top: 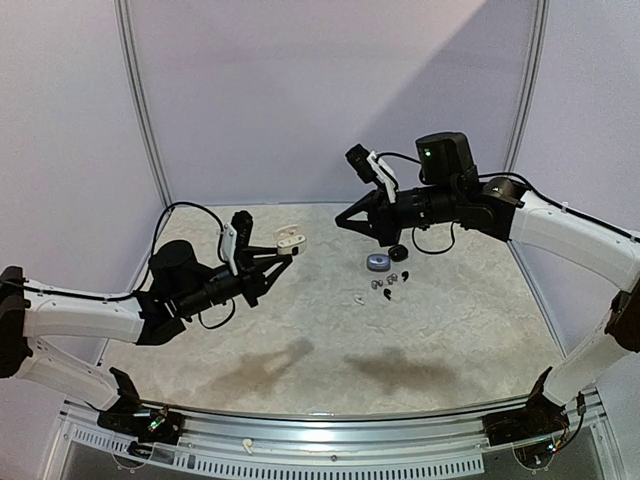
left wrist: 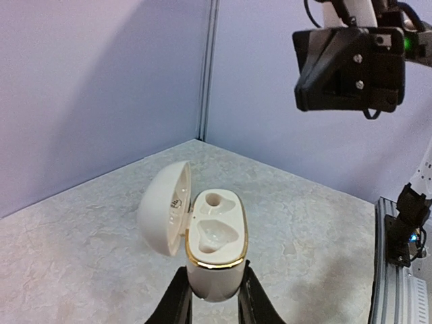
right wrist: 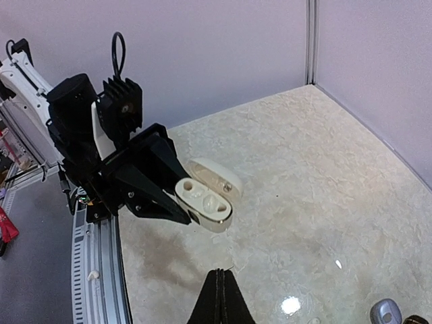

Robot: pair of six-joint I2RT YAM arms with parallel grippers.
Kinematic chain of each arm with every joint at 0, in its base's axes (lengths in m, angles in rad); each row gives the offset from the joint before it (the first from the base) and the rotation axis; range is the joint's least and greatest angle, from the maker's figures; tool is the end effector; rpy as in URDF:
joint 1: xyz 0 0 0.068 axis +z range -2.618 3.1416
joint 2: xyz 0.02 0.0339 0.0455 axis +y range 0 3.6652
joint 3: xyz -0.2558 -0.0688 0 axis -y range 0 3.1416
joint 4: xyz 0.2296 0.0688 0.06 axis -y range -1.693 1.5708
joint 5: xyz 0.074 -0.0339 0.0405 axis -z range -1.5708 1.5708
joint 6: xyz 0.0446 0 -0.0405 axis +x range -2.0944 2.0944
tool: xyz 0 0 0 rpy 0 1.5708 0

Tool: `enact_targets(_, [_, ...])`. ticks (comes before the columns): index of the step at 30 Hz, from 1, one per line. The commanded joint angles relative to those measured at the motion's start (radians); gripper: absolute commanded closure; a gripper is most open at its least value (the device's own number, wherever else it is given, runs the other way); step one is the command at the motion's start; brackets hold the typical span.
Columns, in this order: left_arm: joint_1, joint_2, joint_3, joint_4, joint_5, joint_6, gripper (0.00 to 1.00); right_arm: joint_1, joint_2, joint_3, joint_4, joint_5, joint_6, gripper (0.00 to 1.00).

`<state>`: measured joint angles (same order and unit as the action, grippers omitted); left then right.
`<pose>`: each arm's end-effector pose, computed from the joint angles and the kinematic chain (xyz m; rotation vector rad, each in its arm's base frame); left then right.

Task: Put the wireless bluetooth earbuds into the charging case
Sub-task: Move the right earbud to the center of the board.

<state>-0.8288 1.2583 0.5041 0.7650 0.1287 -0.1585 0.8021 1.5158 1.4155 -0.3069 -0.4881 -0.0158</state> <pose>0.1769 -0.2014 0.2447 0.6344 1.4996 -0.8705 0.2245 0.2622 0.3607 -1.1159 1.7360 0.9816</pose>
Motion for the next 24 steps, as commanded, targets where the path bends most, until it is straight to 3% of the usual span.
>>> enact_targets(1, [0.019, -0.054, -0.009, -0.056, -0.052, 0.004, 1.0, -0.005, -0.002, -0.012, 0.015, 0.032, 0.046, 0.98])
enact_targets(6, [0.046, -0.094, -0.024, -0.119, -0.095, 0.004, 1.0, 0.001, 0.01, -0.046, 0.065, 0.012, 0.027, 0.95])
enact_targets(10, [0.083, -0.157, -0.041, -0.21, -0.126, 0.013, 1.0, 0.088, 0.077, -0.009, -0.012, 0.171, -0.015, 0.85])
enact_targets(14, [0.132, -0.269, -0.064, -0.319, -0.19, 0.03, 1.0, 0.219, 0.232, 0.143, -0.214, 0.26, 0.029, 0.68])
enact_targets(17, [0.193, -0.369, -0.083, -0.426, -0.194, 0.029, 1.0, 0.332, 0.333, 0.226, -0.319, 0.387, 0.083, 0.54])
enact_targets(21, [0.276, -0.518, -0.118, -0.576, -0.173, 0.038, 1.0, 0.468, 0.479, 0.396, -0.459, 0.447, 0.086, 0.38])
enact_targets(24, [0.294, -0.614, -0.155, -0.632, -0.166, 0.054, 1.0, 0.531, 0.63, 0.567, -0.586, 0.447, 0.071, 0.33])
